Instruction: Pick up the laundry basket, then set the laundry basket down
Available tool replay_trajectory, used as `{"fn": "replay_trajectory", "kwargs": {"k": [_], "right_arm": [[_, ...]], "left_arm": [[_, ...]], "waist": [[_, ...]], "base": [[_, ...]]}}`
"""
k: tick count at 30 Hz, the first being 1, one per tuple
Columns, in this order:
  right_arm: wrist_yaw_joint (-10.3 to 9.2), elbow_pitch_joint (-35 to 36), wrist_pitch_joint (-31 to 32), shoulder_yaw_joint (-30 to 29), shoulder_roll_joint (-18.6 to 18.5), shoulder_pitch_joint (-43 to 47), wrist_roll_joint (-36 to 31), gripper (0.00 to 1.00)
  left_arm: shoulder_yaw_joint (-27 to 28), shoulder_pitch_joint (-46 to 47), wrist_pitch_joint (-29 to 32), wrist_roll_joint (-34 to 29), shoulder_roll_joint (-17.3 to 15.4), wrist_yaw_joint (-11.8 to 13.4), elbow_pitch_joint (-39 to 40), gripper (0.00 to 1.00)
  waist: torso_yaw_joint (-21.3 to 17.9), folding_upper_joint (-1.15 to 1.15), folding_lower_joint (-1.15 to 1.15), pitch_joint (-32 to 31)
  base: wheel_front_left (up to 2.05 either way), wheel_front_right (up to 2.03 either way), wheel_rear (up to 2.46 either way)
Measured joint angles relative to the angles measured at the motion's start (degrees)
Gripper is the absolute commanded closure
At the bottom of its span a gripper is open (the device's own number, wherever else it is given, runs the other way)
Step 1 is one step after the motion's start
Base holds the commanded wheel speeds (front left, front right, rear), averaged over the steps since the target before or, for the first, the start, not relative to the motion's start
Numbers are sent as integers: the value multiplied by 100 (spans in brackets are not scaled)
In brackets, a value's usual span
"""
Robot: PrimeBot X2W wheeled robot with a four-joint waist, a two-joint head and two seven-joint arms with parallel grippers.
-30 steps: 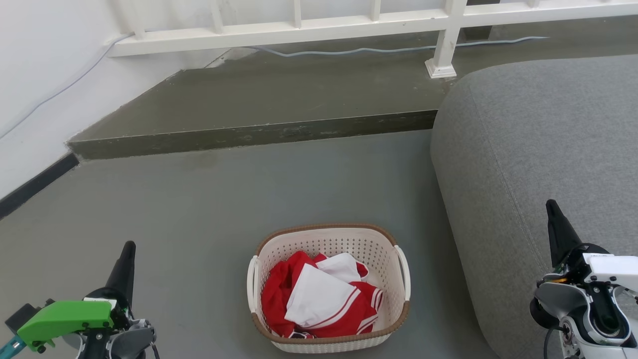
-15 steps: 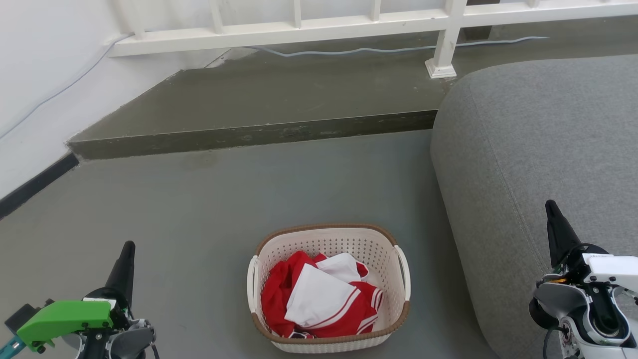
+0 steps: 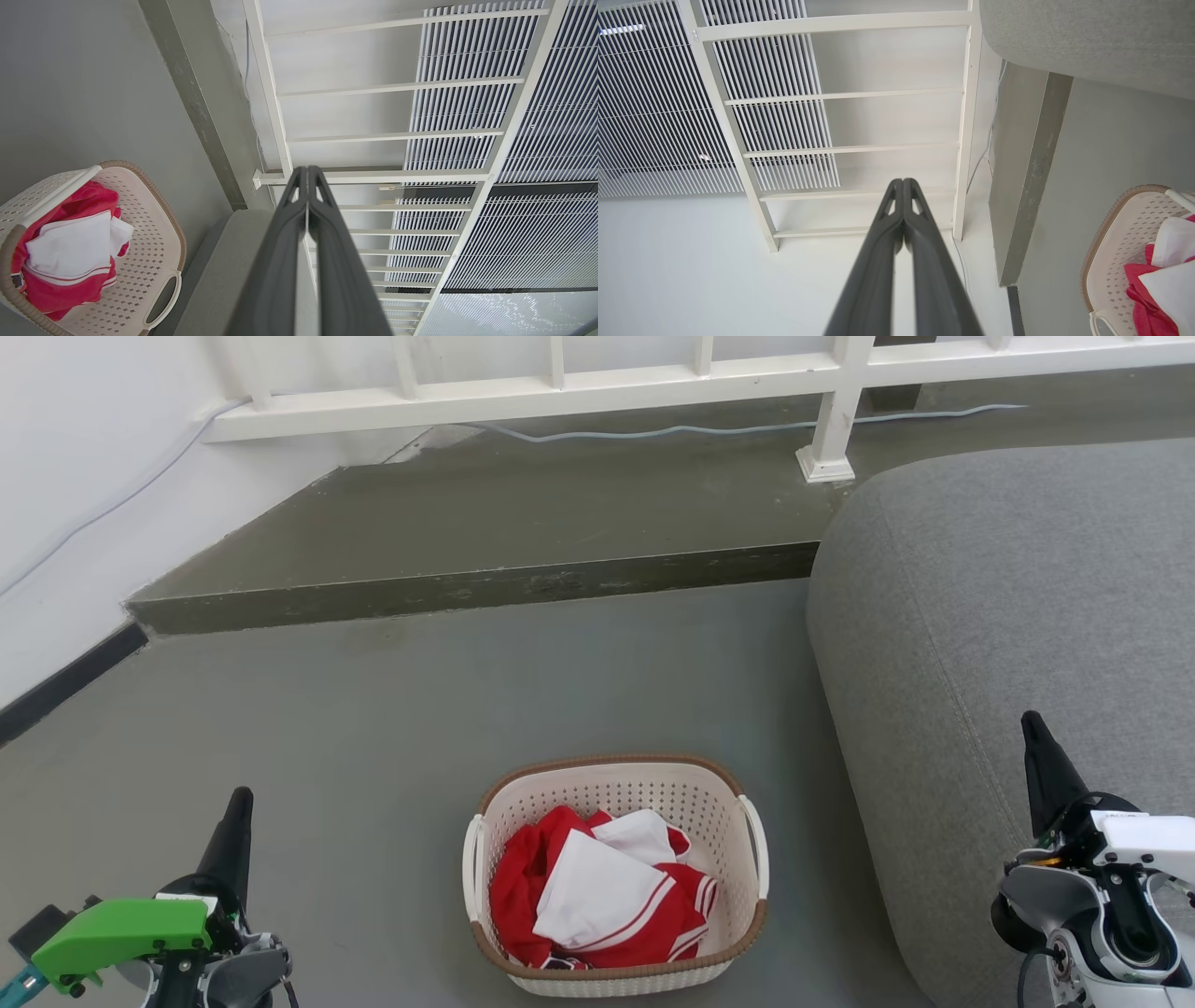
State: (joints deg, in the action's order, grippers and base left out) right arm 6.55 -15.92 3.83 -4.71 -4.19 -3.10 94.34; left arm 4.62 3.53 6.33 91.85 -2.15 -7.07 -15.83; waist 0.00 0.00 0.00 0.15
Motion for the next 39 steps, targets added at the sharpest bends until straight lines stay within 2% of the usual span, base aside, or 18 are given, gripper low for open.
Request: {"fn": "replay_trajectory", "kwargs": {"k": [39], "right_arm": [[0,-22,1,-13,11,-3,0,100]], "left_arm": [[3,0,0,0,0,0,1,100]], "waist": [[0,0,0,0]], "base": [[0,0,0]]}}
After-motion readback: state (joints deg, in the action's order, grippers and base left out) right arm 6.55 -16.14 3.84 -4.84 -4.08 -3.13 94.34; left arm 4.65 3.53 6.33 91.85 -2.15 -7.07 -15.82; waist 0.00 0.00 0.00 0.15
